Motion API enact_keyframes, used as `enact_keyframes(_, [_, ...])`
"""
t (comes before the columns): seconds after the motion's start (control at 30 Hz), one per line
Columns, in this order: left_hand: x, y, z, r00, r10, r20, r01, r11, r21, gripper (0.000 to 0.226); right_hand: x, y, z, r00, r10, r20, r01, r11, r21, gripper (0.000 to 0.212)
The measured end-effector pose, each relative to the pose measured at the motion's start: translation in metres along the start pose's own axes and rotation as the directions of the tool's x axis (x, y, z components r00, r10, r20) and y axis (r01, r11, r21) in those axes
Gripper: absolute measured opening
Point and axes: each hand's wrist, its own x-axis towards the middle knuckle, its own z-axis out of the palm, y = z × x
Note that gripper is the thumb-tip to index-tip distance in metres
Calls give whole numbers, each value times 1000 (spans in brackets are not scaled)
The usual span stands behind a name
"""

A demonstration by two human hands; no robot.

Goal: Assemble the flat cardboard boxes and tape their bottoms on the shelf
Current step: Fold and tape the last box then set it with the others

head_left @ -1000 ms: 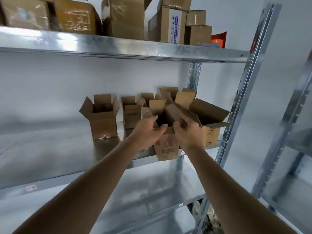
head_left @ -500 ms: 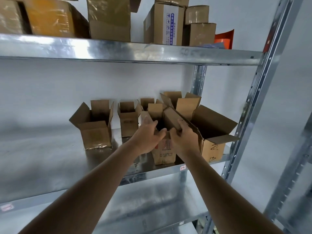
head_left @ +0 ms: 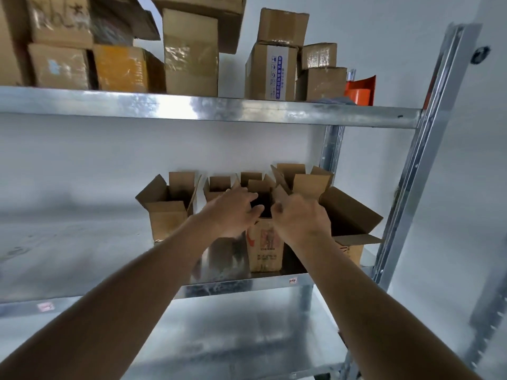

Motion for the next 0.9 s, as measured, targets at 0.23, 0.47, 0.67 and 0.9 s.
enact_keyframes(0.23, [-52,-6,-25,999,27,-40,-25,998,54,27,-25,-16,-18,964,-259,54,257,966,37,29])
enact_keyframes(0.47, [-146,-25,-43,992,-20,-126,35,992,118,60,-72,-48,-15,888,-452,82,447,892,70,46])
enact_keyframes(0.67, [-226,-61,-58,968,-174,-180,204,966,161,44,-112,-115,-4,808,-574,132,556,817,150,47])
enact_keyframes(0.9, [-313,-134,-85,892,-405,-199,437,886,154,63,-161,-225,23,699,-696,165,661,717,221,55])
